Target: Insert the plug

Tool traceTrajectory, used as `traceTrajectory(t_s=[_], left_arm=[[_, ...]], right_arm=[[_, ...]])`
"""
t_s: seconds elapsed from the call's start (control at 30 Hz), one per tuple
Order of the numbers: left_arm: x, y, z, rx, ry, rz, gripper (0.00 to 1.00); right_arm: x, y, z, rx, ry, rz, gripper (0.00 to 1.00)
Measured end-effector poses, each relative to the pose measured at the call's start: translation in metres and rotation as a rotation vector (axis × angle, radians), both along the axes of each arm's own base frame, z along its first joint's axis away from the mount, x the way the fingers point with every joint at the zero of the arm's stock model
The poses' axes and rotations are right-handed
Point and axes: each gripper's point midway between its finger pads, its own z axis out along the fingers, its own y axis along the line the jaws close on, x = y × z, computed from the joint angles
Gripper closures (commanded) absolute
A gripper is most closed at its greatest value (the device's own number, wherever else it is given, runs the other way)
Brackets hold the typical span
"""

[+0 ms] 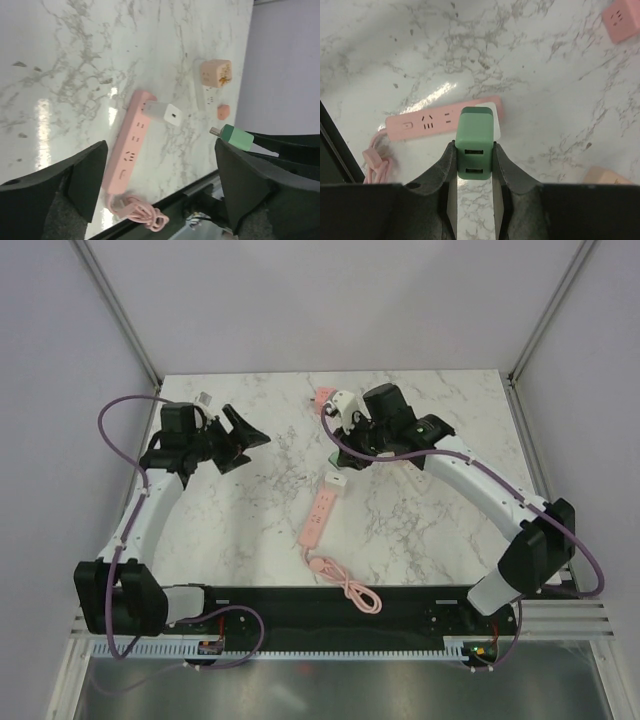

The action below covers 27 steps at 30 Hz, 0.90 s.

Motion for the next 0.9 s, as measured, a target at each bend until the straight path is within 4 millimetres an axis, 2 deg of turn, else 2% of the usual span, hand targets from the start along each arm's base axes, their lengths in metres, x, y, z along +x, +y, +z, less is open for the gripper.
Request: traceTrajectory(t_s=[0.03,0.07,0.2,0.37,0.5,0.6,0.77,0.9], left_arm=[[-0.005,0.007,-0.004,0.051,-0.001,0.02,0.0],[-0.009,0.013,-0.004,0.094,-0.016,0.035,0.0],[-0.022,0.03,-0.013,0.204,-0.036,0.071,0.0],[-0.032,0.037,-0.054,0.254,0.062,0.07,0.0],[-0.036,0.04,-0.074,0.255,0.127,0.072,0.0],[-0.036,0.049,-0.08,0.246,0.149,0.102,0.0],[-0.032,0.066,-0.082,0.23,0.165,0.166,0.0],[-0.032,0.065,-0.081,0.222,0.165,0.163,0.0]], right_arm=[[-0.001,-0.002,-0.01,-0.033,0.026,-0.003,1.0],[-0.005,-0.004,-0.024,-0.079,0.064,-0.002,1.0],[-0.011,0.002,-0.052,-0.184,0.139,0.023,1.0],[-0.016,0.02,-0.071,-0.256,0.172,0.062,1.0],[-0.019,0.034,-0.083,-0.299,0.179,0.083,1.0],[-0.023,0.042,-0.097,-0.334,0.19,0.099,1.0],[-0.027,0.042,-0.12,-0.397,0.219,0.114,1.0],[-0.025,0.036,-0.131,-0.441,0.227,0.114,1.0]])
